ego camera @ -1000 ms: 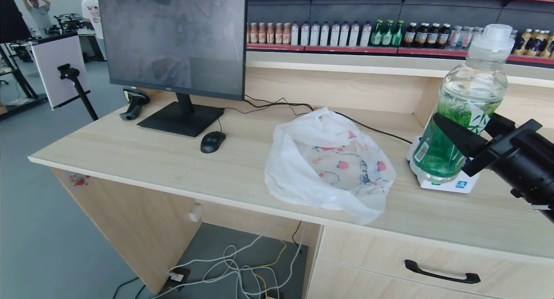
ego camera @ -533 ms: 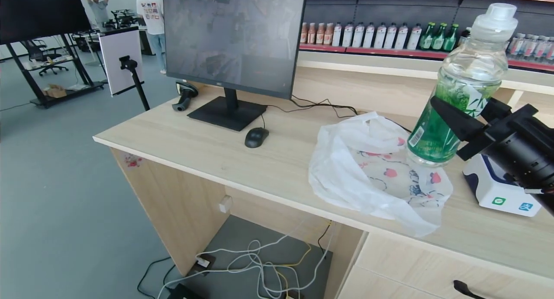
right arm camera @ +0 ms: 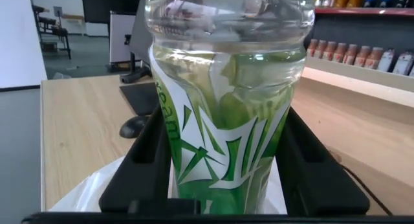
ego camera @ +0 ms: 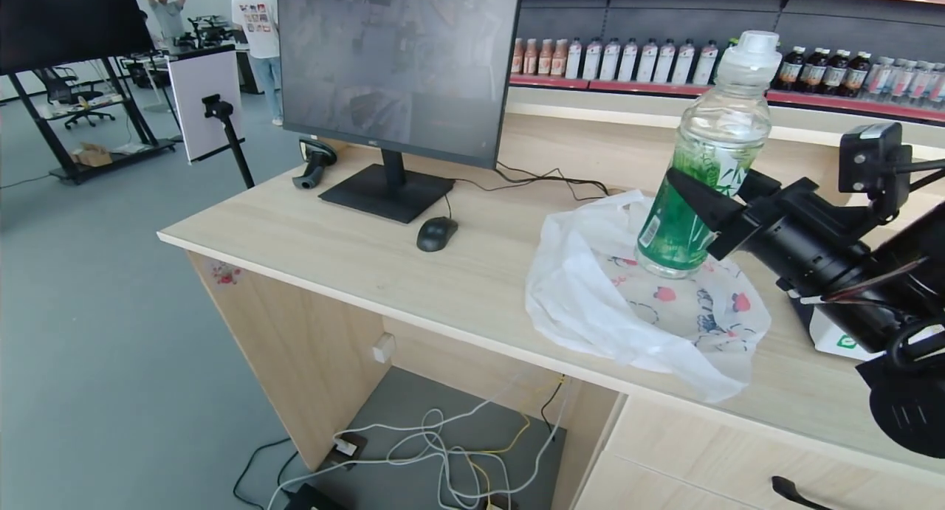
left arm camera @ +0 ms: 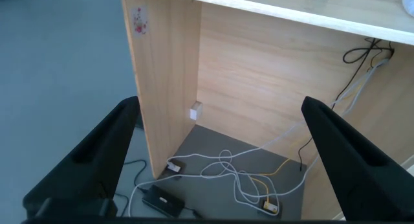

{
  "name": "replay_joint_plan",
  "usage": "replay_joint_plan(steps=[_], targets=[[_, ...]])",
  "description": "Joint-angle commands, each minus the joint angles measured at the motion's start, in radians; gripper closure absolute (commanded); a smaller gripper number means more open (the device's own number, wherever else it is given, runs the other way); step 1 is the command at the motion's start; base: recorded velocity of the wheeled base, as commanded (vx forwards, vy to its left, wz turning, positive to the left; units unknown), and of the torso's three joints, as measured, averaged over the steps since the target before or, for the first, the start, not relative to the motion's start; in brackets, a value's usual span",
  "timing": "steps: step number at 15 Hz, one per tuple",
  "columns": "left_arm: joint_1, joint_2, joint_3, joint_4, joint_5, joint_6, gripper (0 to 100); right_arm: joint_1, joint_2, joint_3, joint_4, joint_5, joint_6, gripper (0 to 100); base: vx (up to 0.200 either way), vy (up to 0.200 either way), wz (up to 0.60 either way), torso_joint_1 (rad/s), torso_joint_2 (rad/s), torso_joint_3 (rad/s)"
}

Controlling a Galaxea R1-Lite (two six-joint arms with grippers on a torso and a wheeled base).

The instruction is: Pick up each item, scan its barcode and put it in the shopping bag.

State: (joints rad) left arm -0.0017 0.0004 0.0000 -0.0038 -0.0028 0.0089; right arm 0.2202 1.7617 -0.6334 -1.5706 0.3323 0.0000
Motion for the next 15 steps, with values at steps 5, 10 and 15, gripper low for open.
replay_joint_plan(steps=[5,10,15], targets=[[0.0,0.0,0.0,-0.001,0.0,-0.001,0,0.028,0.171,-0.089,0.0,0.001,0.011,100,0.0,0.0,0.0,0.0,0.0,0.0],[0.0,0.0,0.0,-0.002,0.0,-0.001,0,0.045,0.219,-0.091,0.0,0.001,0.011,100,0.0,0.0,0.0,0.0,0.0,0.0],[0.0,0.0,0.0,-0.002,0.001,-0.001,0,0.041,0.248,-0.078,0.0,0.001,0.011,100,0.0,0.0,0.0,0.0,0.0,0.0]])
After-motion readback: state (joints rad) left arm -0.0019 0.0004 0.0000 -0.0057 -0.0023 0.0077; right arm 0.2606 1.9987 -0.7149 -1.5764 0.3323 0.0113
